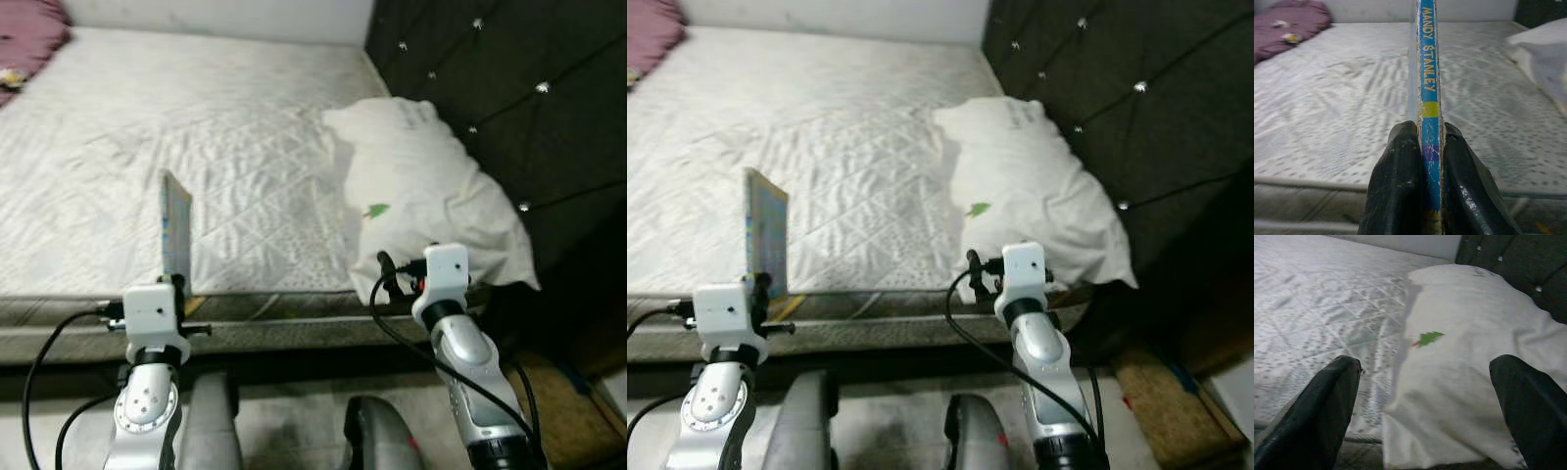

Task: Clean up the room

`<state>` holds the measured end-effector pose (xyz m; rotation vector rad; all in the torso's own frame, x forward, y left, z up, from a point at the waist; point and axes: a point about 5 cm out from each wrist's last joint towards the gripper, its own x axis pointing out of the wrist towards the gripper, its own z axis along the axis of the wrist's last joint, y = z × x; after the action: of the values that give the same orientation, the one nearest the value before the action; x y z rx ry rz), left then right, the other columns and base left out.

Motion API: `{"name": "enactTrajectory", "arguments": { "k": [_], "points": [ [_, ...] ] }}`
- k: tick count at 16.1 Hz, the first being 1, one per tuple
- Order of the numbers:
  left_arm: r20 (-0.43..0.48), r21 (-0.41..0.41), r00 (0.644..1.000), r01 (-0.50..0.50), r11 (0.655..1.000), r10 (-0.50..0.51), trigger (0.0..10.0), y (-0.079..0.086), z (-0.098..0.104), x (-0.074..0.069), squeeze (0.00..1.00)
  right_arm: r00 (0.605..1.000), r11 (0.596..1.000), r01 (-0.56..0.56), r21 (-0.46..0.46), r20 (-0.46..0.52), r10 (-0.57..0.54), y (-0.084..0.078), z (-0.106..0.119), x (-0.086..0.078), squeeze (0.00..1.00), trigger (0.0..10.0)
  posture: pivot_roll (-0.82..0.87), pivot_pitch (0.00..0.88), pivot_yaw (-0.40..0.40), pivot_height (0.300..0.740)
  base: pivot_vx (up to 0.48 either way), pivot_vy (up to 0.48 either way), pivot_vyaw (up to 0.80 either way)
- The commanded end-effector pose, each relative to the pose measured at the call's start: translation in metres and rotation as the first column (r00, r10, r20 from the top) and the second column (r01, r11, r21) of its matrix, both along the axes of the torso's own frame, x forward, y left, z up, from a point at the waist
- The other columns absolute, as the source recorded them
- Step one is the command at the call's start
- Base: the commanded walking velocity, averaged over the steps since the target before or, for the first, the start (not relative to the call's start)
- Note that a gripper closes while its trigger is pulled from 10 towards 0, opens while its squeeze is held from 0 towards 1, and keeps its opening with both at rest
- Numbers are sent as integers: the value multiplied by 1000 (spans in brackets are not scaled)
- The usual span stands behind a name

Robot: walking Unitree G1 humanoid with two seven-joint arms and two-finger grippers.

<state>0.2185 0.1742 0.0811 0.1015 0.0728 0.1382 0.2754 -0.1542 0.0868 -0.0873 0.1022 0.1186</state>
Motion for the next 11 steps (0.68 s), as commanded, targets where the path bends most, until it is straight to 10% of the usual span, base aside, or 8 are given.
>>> {"name": "enactTrajectory", "arguments": {
  "k": [1,11],
  "points": [
    [70,3,997,13,1000,-13,10000,-4,14,4,0,1000,1000,4,-1,12,-4,-3,4,4,0,10000,7,0,-108,616,311,0,0],
    [77,-16,997,34,999,-32,10000,-5,15,10,0,999,1000,16,-14,39,-15,-2,8,8,0,10000,-2,0,-89,616,329,0,0]
  ]
}}
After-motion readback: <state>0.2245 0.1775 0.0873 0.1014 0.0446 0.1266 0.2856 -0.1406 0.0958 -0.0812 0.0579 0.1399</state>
